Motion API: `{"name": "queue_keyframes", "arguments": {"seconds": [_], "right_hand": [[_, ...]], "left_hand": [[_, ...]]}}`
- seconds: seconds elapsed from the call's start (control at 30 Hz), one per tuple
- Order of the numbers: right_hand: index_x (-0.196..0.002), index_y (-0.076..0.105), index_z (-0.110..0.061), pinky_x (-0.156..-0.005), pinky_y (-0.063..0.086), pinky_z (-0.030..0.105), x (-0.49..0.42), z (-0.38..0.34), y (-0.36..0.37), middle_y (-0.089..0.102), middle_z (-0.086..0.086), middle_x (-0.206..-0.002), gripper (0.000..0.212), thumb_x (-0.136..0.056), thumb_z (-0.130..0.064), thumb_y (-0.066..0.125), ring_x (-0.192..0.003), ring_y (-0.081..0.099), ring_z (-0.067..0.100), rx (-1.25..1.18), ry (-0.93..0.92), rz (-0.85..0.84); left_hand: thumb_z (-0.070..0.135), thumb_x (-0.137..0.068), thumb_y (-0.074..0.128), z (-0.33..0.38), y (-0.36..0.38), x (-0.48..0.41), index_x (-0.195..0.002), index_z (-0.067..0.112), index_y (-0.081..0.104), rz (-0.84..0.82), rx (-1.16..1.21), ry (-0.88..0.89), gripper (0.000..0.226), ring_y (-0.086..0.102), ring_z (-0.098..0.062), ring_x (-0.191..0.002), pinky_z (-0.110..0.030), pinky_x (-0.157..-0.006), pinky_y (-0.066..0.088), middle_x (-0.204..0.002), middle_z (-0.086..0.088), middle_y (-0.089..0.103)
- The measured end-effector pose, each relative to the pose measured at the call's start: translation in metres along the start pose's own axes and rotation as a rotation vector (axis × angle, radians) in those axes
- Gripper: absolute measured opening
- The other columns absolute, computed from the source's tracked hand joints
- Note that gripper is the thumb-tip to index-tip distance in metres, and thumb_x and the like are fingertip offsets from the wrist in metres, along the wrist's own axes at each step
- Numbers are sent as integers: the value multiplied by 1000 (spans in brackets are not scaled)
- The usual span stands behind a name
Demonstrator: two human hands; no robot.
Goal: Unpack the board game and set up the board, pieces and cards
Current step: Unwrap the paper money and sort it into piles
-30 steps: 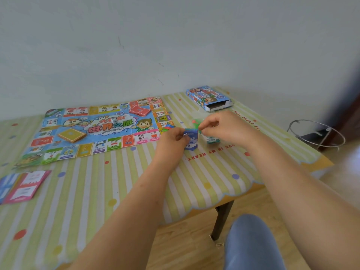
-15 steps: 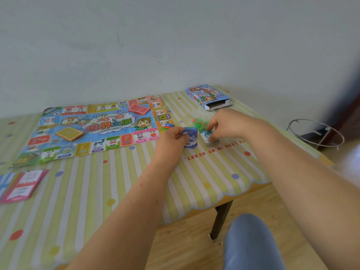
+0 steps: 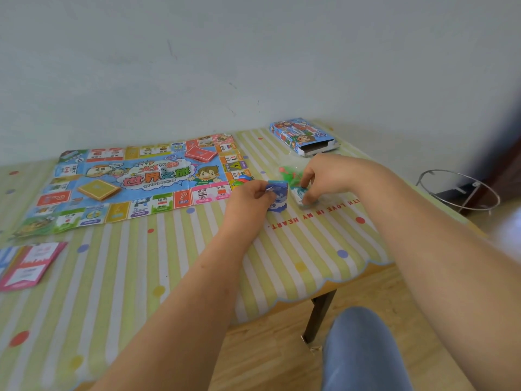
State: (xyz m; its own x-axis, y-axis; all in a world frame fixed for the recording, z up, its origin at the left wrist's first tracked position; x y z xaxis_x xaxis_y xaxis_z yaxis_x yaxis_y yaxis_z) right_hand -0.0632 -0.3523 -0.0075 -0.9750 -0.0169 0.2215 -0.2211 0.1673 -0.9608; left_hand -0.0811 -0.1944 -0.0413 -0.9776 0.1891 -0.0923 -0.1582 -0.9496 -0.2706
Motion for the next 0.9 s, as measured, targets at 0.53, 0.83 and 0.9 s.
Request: {"name": "queue_keyframes", "arguments": {"seconds": [0.53, 0.83, 0.9], "right_hand": [[-117, 48, -24, -64, 42, 31, 2, 1, 5, 57, -4, -97, 52, -74, -21, 78, -86, 55, 16, -147, 29, 29], [-125, 57, -15, -71, 53, 33, 2, 10, -1, 71, 8, -91, 36, -89, -14, 61, -72, 65, 15, -323, 50, 61], [-116, 64, -15, -62, 51, 26, 5, 7, -7, 69, 5, -83, 26, -91, -10, 58, -65, 62, 9, -330, 36, 99]], "left_hand": [[9, -94, 54, 4, 0, 1, -90, 20, 63, 6, -23, 51, 15, 58, 6, -64, -4, -54, 43, -74, 15, 65], [10, -94, 54, 2, 0, 0, -89, 20, 65, 3, -18, 39, 15, 62, -6, -71, -10, -58, 45, -78, 8, 68], [10, -93, 55, 1, 0, 0, -90, 20, 66, 4, -20, 38, 15, 63, -9, -73, -16, -64, 48, -80, 5, 70]]}}
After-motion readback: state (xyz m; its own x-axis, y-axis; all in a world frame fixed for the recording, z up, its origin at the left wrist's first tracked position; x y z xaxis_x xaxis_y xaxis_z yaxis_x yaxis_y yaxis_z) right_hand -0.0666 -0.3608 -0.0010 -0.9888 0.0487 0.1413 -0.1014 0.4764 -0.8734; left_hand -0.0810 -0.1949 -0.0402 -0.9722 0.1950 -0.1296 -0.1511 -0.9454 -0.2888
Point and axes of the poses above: each hand's wrist, its own x-axis away from the middle knuckle, its own y-axis out of the palm, z = x × y, the point moved 8 cm from there along -x, towards the middle knuckle
